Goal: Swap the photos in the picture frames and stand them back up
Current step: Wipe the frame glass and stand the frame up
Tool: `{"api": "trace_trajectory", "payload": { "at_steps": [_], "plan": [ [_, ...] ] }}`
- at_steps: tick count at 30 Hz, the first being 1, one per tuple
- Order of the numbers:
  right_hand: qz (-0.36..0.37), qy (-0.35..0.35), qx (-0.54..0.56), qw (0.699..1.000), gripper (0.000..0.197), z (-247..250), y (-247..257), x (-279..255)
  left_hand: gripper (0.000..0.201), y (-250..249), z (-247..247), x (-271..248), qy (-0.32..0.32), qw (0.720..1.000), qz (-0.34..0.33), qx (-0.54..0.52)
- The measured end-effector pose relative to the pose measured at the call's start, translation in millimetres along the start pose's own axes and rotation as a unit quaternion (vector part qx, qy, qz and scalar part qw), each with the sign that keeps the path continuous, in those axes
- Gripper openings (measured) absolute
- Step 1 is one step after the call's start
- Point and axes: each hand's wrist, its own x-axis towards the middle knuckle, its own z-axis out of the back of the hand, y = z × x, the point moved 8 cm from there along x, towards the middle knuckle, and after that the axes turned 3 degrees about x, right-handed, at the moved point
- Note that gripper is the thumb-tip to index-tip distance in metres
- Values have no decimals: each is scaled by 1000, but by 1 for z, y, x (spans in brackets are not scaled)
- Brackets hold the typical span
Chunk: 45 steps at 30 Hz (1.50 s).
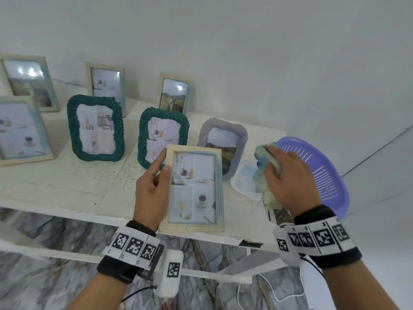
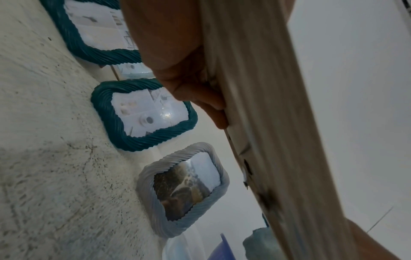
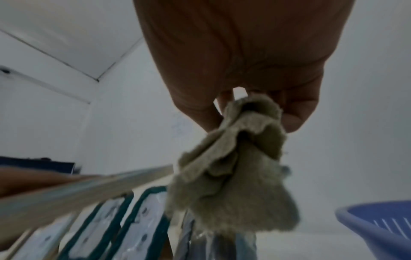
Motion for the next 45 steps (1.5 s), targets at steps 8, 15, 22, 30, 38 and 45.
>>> {"api": "trace_trajectory", "payload": {
  "at_steps": [8,15,22,30,38,45],
  "plan": [
    [-100,55,-57,992,25,-65,-34,19,38,3,3,5,9,1000,-2,1],
    [-177,182,-45,966,43,-131,-67,29,31,0,3,5,22,1000,14,-13],
    [-170,142,-24,975,40,-127,-59,14,13,2,-2,8,44,998,26,-40],
    [-275,176,677,660,39,-125,40,-62,15,-6,-18,17,63,997,28,-35],
    [-240,106,727,634,47,-115,43,-66,95,5,-61,2,250,959,108,72],
    [-76,82,548,829,32,-91,60,-56,78,-4,-95,-14,312,929,190,-58]
  ]
}}
